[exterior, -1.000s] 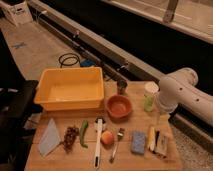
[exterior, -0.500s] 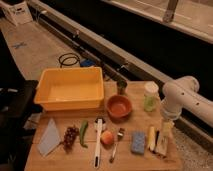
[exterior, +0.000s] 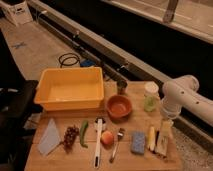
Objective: Place banana in paper cup
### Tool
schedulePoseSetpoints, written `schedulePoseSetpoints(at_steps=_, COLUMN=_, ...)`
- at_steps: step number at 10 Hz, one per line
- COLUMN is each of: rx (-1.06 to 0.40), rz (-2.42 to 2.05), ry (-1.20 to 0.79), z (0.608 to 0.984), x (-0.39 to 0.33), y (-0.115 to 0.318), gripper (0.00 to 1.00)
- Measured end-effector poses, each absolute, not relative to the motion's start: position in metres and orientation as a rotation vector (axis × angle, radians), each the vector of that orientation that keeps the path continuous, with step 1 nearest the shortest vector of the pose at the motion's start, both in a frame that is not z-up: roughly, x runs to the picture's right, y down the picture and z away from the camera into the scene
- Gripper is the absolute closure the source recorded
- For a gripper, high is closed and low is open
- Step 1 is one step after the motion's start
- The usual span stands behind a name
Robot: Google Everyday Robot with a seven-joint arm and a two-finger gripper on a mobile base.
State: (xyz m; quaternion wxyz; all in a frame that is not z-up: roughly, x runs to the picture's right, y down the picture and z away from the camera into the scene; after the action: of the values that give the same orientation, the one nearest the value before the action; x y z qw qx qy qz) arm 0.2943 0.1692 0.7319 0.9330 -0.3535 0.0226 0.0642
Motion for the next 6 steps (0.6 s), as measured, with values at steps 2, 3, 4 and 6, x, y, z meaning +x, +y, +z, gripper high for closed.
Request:
schedulePoseSetpoints(at_steps=2, rx=-0.75, rz=0.206, ry=0.034, z=0.741, x=0.288, y=0.168, gripper=0.35)
schedulePoseSetpoints(at_steps=3, rx=-0.766, rz=0.234, ry=0.032, z=0.745, x=0.288, y=0.173, gripper=0.35)
schedulePoseSetpoints(at_steps=4, rx=-0.778, rz=0.263, ry=0.031, z=0.751, x=0.285, y=0.176, gripper=0.35)
schedulePoseSetpoints(at_steps=6, rx=-0.79, rz=0.407, ry=0.087, z=0.757, x=0.287, y=0.187, gripper=0.35)
